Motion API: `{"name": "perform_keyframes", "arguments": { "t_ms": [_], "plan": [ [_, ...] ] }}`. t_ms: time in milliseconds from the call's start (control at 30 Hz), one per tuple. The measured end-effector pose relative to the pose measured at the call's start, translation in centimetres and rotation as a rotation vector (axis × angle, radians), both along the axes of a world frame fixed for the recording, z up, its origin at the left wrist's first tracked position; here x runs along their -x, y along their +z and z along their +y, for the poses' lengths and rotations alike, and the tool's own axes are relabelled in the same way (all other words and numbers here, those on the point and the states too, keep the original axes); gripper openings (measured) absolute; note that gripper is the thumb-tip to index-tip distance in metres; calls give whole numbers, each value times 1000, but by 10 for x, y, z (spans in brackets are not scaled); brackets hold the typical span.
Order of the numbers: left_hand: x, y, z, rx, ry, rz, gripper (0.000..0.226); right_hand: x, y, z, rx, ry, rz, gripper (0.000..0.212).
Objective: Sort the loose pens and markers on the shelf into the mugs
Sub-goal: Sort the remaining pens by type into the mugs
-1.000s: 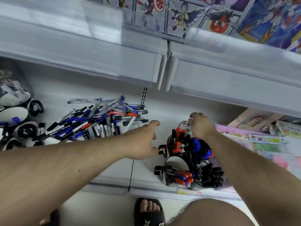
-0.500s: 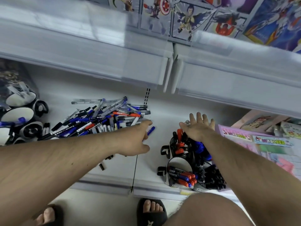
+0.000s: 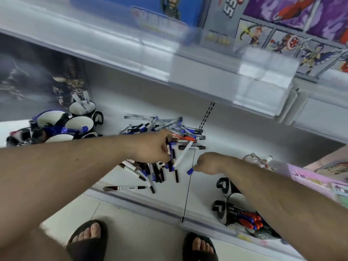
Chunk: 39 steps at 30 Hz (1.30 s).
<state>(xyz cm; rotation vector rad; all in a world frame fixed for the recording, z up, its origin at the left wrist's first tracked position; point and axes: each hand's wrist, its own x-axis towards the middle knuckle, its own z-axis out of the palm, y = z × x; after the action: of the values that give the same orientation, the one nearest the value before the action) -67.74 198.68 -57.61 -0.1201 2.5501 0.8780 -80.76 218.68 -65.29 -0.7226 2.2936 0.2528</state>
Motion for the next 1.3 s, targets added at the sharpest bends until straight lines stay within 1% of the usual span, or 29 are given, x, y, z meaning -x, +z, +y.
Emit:
{"name": "perform_keyframes", "arguments": {
  "t_ms": [67,133,233,300,367,400,433,467,567,667,733,767,867,900,967,1067,1167,1233,1267,1300],
  "plan": [
    [-6,1,-16,-39,71,2,71,8,-35,-4,-31,-88,-4,39],
    [-14,0,-30,-60,121,2,70,13,-65,-5,-6,-235,-19,47],
    [-28,-3,-42,-95,157,-16,68,17,-90,-12,152,-607,-40,72],
    [-33,-5,-47,-110,195,23,63,27,-104,-20,295,-848,-22,85],
    [-36,-5,-52,-145,260,71,58,42,-125,-29,449,-1035,6,95],
    [-36,-5,-54,-171,287,86,57,50,-136,-34,488,-1081,14,96],
    [-38,-5,-56,-190,308,95,56,58,-147,-39,490,-1091,25,97],
    [-39,-5,-58,-197,325,98,55,56,-145,-49,449,-1089,43,101],
    [-46,-9,-66,-197,361,82,56,42,-133,-79,343,-1005,106,121],
    [-55,-13,-74,-187,371,33,57,30,-128,-101,271,-952,180,118],
    [-58,-15,-77,-189,399,13,55,29,-129,-108,237,-947,230,106],
    [-59,-16,-78,-190,412,12,54,31,-131,-108,229,-938,255,96],
    [-58,-16,-76,-213,414,-2,54,34,-133,-97,251,-901,292,56],
    [-58,-17,-75,-217,401,-12,54,34,-135,-90,264,-881,289,46],
    [-58,-18,-73,-211,371,-37,55,35,-135,-79,300,-828,260,39],
    [-59,-19,-72,-211,356,-76,57,33,-132,-71,347,-805,180,37],
    [-59,-19,-72,-216,363,-91,56,29,-135,-69,320,-846,185,39],
    [-58,-19,-70,-215,354,-104,56,24,-136,-73,338,-886,190,47],
    [-57,-20,-69,-215,346,-108,57,21,-135,-77,352,-901,182,56],
    [-56,-20,-67,-216,339,-110,57,18,-135,-82,351,-898,177,69]
  ]
}}
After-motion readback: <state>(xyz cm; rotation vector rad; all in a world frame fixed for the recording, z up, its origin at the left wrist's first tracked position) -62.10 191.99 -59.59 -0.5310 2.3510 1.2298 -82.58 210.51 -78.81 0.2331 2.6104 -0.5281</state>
